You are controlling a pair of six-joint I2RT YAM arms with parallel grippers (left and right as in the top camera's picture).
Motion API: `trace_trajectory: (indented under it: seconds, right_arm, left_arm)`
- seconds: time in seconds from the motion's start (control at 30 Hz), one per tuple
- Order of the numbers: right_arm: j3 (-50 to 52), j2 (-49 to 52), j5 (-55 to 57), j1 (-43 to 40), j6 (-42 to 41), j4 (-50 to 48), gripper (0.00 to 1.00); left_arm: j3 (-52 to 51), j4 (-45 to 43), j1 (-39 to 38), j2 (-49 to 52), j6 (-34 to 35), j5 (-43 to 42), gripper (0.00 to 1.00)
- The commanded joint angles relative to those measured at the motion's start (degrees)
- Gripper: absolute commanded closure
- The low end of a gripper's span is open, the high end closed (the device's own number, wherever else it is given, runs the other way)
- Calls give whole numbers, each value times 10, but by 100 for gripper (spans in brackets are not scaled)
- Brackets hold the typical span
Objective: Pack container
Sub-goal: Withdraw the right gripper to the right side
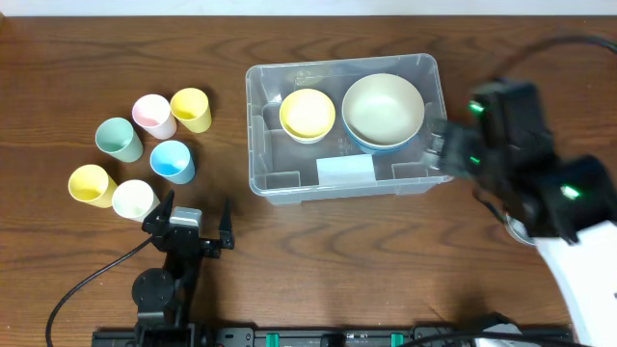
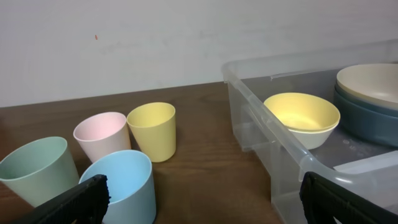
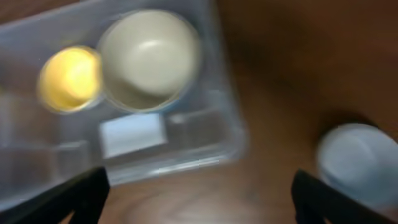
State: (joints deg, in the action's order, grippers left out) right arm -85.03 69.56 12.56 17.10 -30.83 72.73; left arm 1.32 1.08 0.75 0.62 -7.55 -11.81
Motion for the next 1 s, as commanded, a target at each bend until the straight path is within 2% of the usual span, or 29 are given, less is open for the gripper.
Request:
trace_trajectory:
  seconds: [0.0,0.1,0.23,0.47,0.63,0.73,0.97]
  right_arm:
    - [6,-23,73,-48,-75,57,1]
    - [25,-34,87,-93,-97,98,1]
    - [87,-37,102,-159,-125,100,1]
    - [234,-37,87,-264,-132,12,1]
    - [292,-37,4,-340,-42,-67,1]
    - [307,-37,-28,-367,-25,-96,1]
    - [325,-23,-86,-378,48,-175,1]
  left_arm:
    - [-11,19,3,-3,-3,-7,2]
    - [-11,19,3,-3,-3,-7,2]
    - [-11,19,3,-3,-3,-7,2]
    - [-11,19,3,-3,-3,-7,2]
    - [-11,19,3,-3,-3,-7,2]
    - [-11,19,3,-3,-3,-7,2]
    - [-11,19,3,-3,-3,-7,2]
